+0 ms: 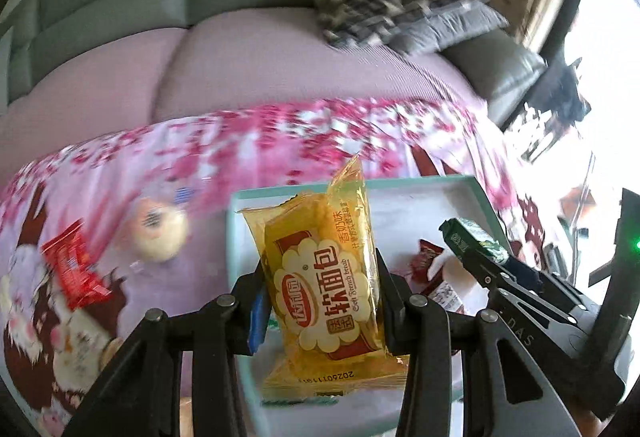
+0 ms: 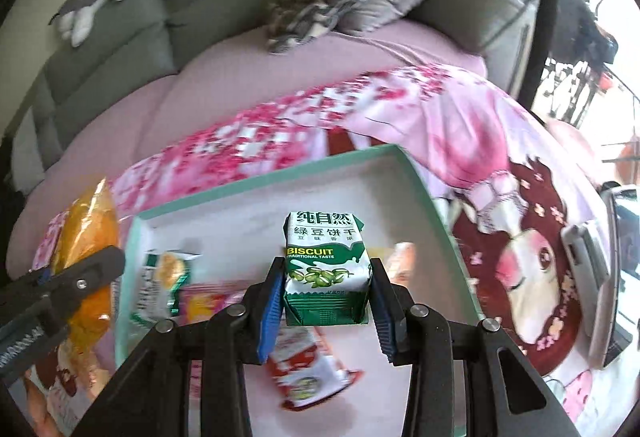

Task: Organize snacks
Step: 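Carry both snacks over the tray and open both grippers to drop them, then grasp the cream bag with the left gripper while the right grasps the orange-yellow bread bag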

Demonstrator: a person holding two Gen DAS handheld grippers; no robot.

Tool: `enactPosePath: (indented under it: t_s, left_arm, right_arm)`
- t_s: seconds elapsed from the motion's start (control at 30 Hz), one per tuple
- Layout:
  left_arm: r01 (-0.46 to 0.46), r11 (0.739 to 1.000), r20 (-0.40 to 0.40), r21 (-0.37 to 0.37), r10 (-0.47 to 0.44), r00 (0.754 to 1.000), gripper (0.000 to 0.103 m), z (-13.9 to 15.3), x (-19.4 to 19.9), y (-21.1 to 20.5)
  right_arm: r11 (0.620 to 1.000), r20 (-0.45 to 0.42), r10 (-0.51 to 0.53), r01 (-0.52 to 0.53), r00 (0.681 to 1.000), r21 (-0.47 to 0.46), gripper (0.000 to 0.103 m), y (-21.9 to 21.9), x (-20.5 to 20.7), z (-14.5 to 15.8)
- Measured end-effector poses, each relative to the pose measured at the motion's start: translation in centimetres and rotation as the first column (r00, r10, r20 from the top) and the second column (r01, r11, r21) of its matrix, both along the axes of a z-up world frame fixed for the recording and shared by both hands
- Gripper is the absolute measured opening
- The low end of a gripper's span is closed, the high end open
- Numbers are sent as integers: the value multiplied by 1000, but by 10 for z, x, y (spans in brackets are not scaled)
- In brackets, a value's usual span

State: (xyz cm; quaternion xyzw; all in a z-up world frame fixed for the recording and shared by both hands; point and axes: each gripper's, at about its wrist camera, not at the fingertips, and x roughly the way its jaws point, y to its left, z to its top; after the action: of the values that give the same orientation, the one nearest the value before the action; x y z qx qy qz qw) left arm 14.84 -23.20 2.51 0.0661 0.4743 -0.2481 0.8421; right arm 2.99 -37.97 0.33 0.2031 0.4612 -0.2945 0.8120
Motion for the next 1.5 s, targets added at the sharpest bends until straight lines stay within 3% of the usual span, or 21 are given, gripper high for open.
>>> enactPosePath:
  t_s: [0.2,0.33,0.4,0.5,0.63,0.7,0.8,0.97,1.13,1.3,1.4,1.5]
  left_arm:
    - [59,998,-34,35,-58,998,47,-16,-1,-29]
    - [38,999,-36,21,-38,999,62,-13,-3,-23]
    - [27,1000,-28,6,-27,999,63,-7,-5,-15]
    - [7,1000,-16,-8,-7,1000,67,0,-5,-5]
    - [-64,998,-10,-21,63,998,84,4,-4,24]
    - [-126,992,-7,-5,126,992,85,3,-4,47]
    - [-209,978,6,13,209,978,90,1,-5,82]
    - [-356,935,49,11,355,934,92,6,-10,152]
    - [-470,883,83,-13,469,879,92,13,-20,215]
    - [-554,831,79,-58,557,827,93,15,-32,273]
    - [-572,818,63,-64,576,815,93,13,-36,289]
    - [-570,819,35,-70,573,819,93,6,-38,304]
  right_arm:
    - [1000,-8,4,-4,1000,-2,43,-5,1,-2]
    - [1000,-15,21,-21,1000,-4,43,0,5,-1]
    - [1000,-23,22,-23,999,-20,45,3,6,1]
    - [999,-32,27,-28,999,-40,63,7,7,5]
    - [997,-52,50,-53,997,-58,72,16,12,7]
    - [995,-67,73,-77,995,-65,77,24,15,6]
    - [991,-74,107,-112,991,-71,85,37,20,7]
    - [981,-65,173,-178,983,-73,103,66,28,10]
    - [964,-39,258,-260,965,-56,103,106,38,12]
    - [926,-3,376,-376,927,-25,103,156,53,14]
    - [896,6,444,-444,896,5,103,185,65,9]
    - [864,2,502,-502,865,35,103,214,75,0]
